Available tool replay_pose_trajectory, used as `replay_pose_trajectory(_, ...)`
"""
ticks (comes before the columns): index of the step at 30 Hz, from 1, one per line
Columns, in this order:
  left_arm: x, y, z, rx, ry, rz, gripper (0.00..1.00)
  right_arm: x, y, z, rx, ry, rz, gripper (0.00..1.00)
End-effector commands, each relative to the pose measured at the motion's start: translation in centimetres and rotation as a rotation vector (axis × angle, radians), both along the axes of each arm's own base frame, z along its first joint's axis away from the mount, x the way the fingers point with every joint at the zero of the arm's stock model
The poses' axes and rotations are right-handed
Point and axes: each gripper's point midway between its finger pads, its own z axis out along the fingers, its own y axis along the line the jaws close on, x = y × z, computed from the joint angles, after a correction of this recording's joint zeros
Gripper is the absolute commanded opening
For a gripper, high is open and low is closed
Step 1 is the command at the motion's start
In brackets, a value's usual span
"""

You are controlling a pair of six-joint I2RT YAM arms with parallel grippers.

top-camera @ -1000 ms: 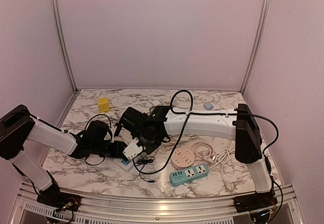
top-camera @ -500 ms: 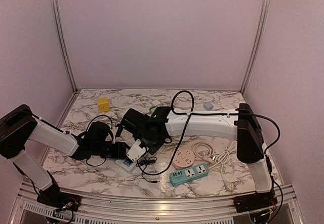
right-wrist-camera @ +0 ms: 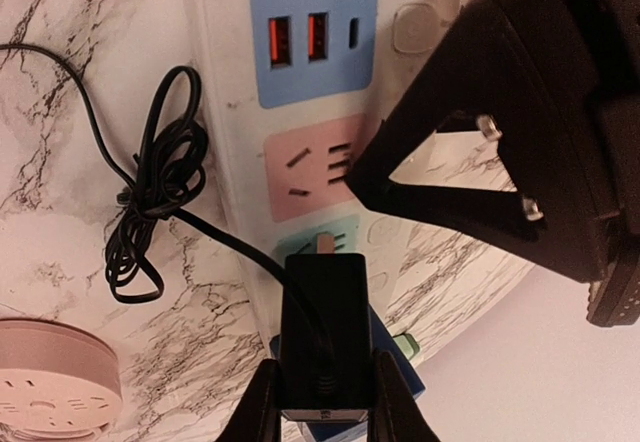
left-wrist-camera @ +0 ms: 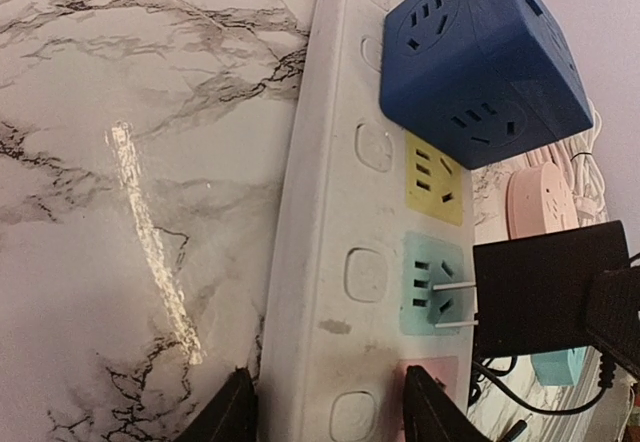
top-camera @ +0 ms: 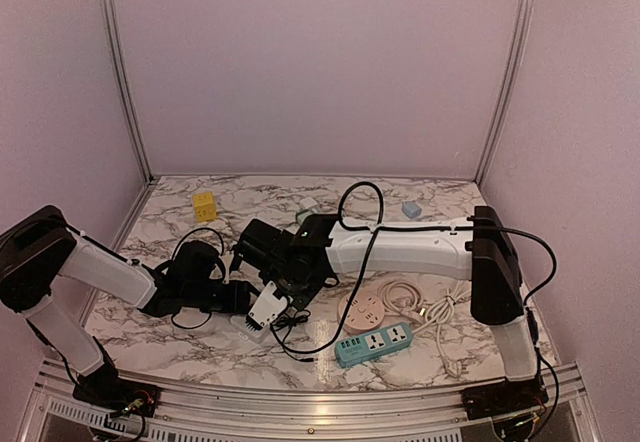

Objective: Insert the plug
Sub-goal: Adjust the socket at the center of the board.

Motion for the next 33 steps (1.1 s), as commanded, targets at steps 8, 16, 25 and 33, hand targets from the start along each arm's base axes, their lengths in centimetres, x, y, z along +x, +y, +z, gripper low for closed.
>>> replay_pose_trajectory(8, -1.9, 0.1, -1.9, 0.030, 0.065, -0.042, 0.48, 0.9, -0.8, -0.2, -0.032, -0.044, -0.012, 0.00)
replay_pose_trajectory(16, -2.0, 0.0, -2.1, 0.024, 0.069, -0.045, 0.49, 1.0, -0.4, -0.5, -0.023, -0.036, 0.001, 0.00)
replay_pose_trajectory(25, -2.0, -0.1, -2.1, 0.023, 0.070, -0.046, 0.49, 0.0, -0.4, -1.0, -0.036, -0.012, 0.027, 0.00)
replay_pose_trajectory(33, -2.0, -0.3, -2.1, 0.013, 0.076, -0.045, 0.48, -0.4, -0.6, -1.0, -0.039, -0.001, 0.044, 0.00)
